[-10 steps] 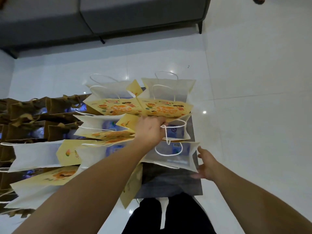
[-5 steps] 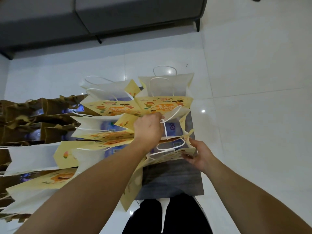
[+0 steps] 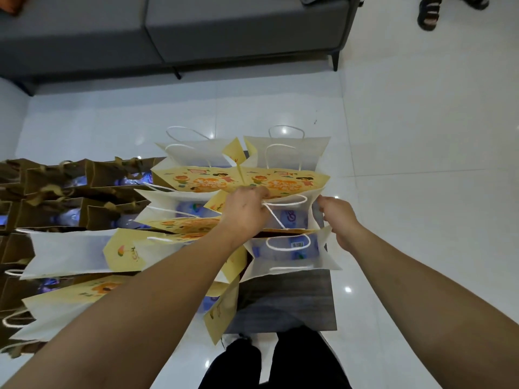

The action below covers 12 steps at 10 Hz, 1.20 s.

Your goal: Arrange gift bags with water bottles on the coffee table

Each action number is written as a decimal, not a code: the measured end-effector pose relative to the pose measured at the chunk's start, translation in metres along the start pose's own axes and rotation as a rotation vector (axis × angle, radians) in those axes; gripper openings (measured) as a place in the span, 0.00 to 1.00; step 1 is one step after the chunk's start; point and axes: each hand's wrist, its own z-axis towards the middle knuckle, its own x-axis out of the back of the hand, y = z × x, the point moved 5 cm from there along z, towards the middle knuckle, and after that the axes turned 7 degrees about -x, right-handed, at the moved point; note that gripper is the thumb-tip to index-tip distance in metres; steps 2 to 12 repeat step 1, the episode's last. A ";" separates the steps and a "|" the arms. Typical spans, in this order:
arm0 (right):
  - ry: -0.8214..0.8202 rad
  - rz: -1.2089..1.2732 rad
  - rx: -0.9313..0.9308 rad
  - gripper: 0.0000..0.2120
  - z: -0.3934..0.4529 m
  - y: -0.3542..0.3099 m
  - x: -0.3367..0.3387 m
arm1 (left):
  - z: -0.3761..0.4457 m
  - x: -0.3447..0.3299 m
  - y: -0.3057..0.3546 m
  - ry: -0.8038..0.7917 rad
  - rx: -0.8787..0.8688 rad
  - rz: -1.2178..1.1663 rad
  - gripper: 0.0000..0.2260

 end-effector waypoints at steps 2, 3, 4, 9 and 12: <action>0.030 -0.015 0.125 0.10 -0.024 -0.013 0.002 | -0.011 0.012 -0.005 0.010 0.002 -0.015 0.18; 0.030 -0.015 0.125 0.10 -0.024 -0.013 0.002 | -0.011 0.012 -0.005 0.010 0.002 -0.015 0.18; 0.030 -0.015 0.125 0.10 -0.024 -0.013 0.002 | -0.011 0.012 -0.005 0.010 0.002 -0.015 0.18; 0.030 -0.015 0.125 0.10 -0.024 -0.013 0.002 | -0.011 0.012 -0.005 0.010 0.002 -0.015 0.18; 0.030 -0.015 0.125 0.10 -0.024 -0.013 0.002 | -0.011 0.012 -0.005 0.010 0.002 -0.015 0.18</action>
